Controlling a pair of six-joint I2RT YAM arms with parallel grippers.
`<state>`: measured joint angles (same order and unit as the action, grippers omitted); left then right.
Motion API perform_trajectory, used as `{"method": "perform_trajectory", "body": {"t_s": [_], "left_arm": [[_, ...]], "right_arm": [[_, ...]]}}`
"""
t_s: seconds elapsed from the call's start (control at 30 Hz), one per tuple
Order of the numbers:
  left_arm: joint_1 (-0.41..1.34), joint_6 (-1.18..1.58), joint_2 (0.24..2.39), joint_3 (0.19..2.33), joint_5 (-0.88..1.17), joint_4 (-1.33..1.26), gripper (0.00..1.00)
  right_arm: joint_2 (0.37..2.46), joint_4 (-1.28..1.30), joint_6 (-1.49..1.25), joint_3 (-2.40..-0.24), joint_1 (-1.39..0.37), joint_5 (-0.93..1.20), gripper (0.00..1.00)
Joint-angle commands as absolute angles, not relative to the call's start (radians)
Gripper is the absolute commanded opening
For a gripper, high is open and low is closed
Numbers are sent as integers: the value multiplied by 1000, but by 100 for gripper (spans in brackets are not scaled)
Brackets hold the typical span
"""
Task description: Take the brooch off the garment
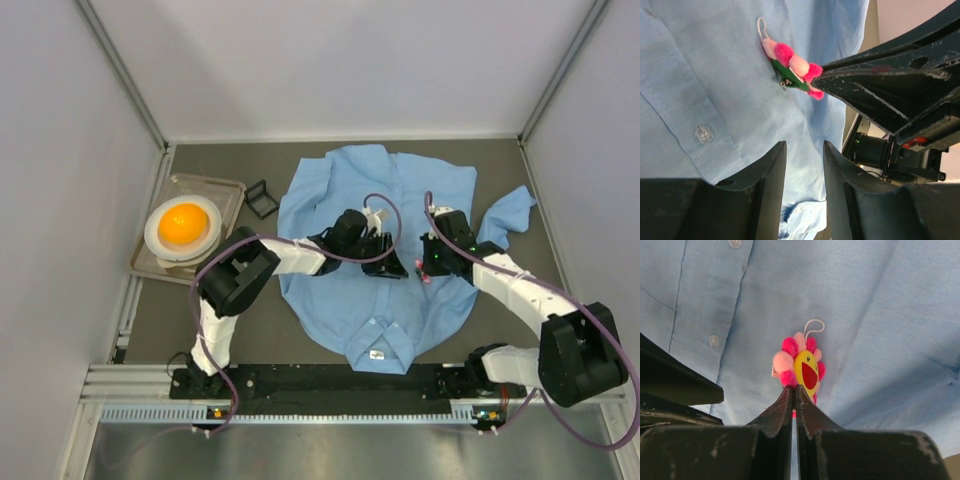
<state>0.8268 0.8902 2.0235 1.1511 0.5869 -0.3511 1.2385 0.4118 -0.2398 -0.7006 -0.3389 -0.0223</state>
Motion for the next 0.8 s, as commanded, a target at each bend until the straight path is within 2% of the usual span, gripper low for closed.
{"method": "perform_trajectory", "body": {"t_s": [0.0,0.27,0.43,0.6,0.77], "left_arm": [[827,862,2048,1216,600,-379,40],[830,804,2086,1290,597,-305,39],[830,665,2115,1373,594,-227,39],[827,471,2152,1486,592,-82,44],[801,446,2190,1531,637,-63,43]], "right_arm": [[1275,402,-201,-729,-322,-34,0],[1341,399,-152,-779,-313,-100,0],[1371,393,-100,-795,-311,-143,0],[1373,391,-83,-790,-301,-127,0],[1359,391,-101,-764,-302,-106,0]]}}
